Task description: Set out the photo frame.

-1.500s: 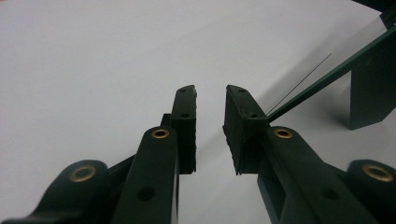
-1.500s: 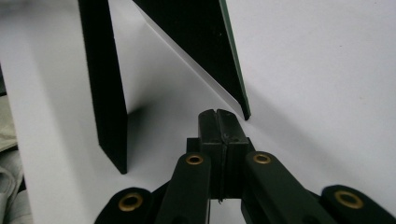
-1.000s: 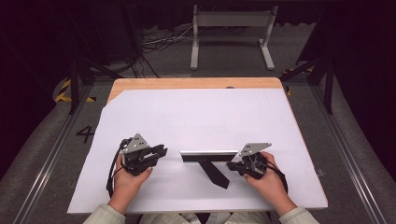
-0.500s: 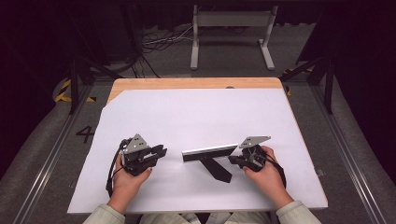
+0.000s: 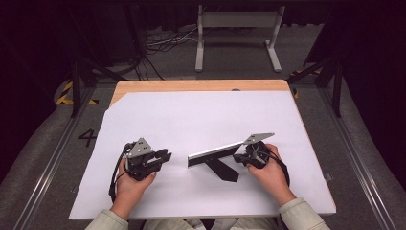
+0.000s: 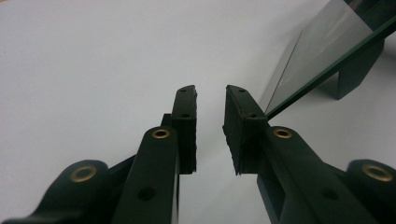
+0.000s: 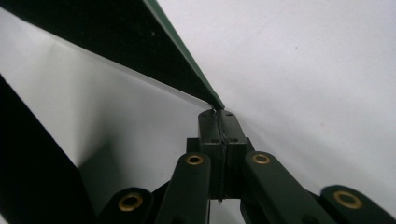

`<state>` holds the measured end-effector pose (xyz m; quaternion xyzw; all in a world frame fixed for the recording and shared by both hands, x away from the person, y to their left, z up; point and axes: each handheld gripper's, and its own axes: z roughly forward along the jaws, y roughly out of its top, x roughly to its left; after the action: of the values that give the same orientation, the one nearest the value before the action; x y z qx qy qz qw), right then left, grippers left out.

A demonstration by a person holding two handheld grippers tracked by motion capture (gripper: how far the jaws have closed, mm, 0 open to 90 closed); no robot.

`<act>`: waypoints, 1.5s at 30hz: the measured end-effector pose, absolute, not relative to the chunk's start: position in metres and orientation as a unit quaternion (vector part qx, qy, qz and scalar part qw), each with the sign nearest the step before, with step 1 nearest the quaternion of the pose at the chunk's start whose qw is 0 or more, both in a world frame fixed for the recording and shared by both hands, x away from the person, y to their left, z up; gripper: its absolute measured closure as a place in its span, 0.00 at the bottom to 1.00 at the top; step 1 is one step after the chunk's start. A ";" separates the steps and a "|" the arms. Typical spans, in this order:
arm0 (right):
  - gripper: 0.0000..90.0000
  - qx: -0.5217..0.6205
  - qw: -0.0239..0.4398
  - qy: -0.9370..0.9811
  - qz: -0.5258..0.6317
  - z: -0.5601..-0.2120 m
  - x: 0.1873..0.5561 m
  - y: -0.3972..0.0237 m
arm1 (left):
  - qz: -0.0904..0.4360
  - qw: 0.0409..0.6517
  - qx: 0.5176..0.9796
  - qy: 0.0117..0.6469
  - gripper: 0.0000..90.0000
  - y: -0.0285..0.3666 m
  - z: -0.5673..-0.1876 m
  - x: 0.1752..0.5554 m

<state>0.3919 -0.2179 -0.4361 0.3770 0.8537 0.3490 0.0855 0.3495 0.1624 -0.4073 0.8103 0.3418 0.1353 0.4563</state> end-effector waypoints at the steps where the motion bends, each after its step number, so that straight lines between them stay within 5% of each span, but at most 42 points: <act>1: 1.00 0.377 0.086 0.854 0.348 -0.436 0.394 -0.217 | 0.135 0.457 0.810 0.343 0.83 0.162 -0.407 0.349; 24: 1.00 0.381 0.086 0.849 0.355 -0.437 0.420 -0.208 | 0.133 0.449 0.815 0.341 0.83 0.156 -0.410 0.353; 45: 1.00 0.423 0.126 0.794 0.419 -0.400 0.380 -0.276 | 0.090 0.407 0.849 0.325 1.00 0.126 -0.428 0.368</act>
<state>0.3796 -0.2761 -0.3998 0.4226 0.7938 0.4187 0.1265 0.3685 0.1260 -0.4282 0.8491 0.3251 0.0896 0.4066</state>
